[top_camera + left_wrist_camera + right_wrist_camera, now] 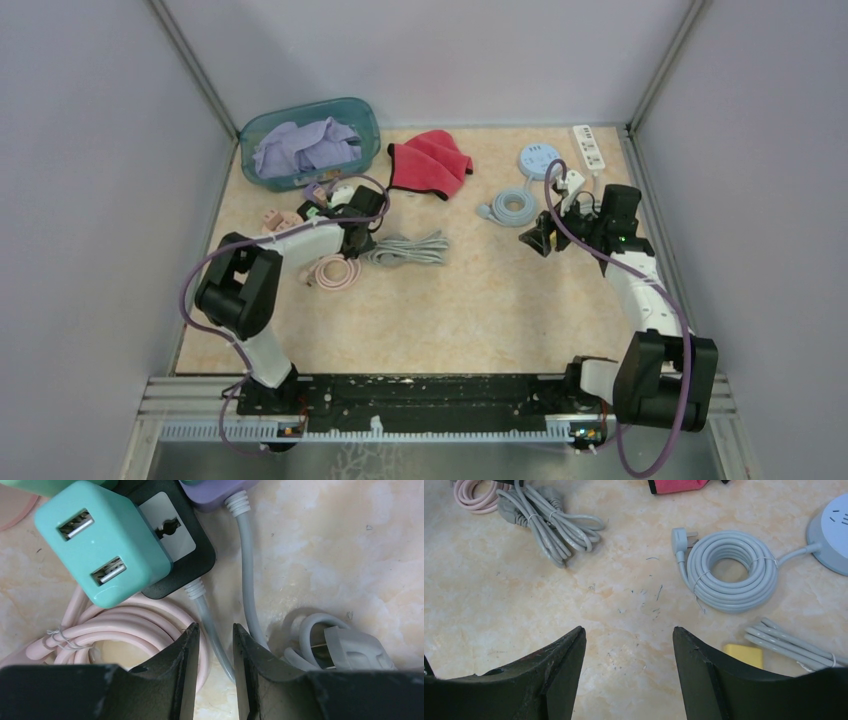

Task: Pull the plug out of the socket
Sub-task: Move the socket to the center of the board.

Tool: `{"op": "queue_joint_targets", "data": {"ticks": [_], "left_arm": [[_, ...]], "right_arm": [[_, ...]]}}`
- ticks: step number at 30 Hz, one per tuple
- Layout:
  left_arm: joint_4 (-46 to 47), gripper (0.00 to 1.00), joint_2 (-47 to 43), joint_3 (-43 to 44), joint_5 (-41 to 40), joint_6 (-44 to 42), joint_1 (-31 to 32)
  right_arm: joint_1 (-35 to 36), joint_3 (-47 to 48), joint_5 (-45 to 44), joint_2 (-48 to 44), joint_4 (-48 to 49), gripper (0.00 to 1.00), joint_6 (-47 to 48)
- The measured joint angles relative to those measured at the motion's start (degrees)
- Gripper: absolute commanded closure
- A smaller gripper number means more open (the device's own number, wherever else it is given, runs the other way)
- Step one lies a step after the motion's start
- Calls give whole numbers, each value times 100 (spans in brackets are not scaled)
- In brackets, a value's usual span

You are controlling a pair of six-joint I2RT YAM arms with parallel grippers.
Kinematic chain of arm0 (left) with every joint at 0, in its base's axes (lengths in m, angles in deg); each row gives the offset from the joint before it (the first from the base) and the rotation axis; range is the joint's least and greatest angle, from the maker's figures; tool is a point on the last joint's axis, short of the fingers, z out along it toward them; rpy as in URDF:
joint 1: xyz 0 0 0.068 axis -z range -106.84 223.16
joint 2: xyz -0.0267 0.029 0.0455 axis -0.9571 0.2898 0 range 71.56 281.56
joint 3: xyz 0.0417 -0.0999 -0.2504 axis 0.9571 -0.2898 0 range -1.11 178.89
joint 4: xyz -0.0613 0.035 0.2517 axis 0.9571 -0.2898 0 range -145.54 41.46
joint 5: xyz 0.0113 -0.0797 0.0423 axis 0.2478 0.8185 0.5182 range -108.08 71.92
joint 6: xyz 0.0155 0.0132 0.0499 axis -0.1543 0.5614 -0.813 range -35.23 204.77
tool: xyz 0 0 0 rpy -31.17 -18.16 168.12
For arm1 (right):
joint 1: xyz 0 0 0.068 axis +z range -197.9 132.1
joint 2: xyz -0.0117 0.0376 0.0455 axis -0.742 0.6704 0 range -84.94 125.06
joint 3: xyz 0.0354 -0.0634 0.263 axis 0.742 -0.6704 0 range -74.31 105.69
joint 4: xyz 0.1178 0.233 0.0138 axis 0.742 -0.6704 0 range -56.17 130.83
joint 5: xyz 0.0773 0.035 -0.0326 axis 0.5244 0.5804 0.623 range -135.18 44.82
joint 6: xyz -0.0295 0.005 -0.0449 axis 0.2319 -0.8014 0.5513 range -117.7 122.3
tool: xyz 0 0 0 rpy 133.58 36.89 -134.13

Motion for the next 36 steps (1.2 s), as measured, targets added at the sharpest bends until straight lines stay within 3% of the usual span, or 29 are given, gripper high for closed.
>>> {"op": "queue_joint_targets", "data": {"ticks": [4,9,16,21,29,36], "left_arm": [[48,66,76,22,72,2,-48],[74,85,184,44,146,-11,-92],[52,87,203,59,251,-7,-111],[37,100,203,70,374,-35,-120],[-11,100,35,-26,946,-87,-107],[144,100,-925,-765,1547,-13,269]], "right_arm": [[0,0,-2,0,0,35,35],[0,0,-4,0,0,35,52],[0,0,-4,0,-2,35,79],[0,0,-4,0,-2,35,85],[0,0,-2,0,-2,35,90],[0,0,0,0,-4,35,92]]}}
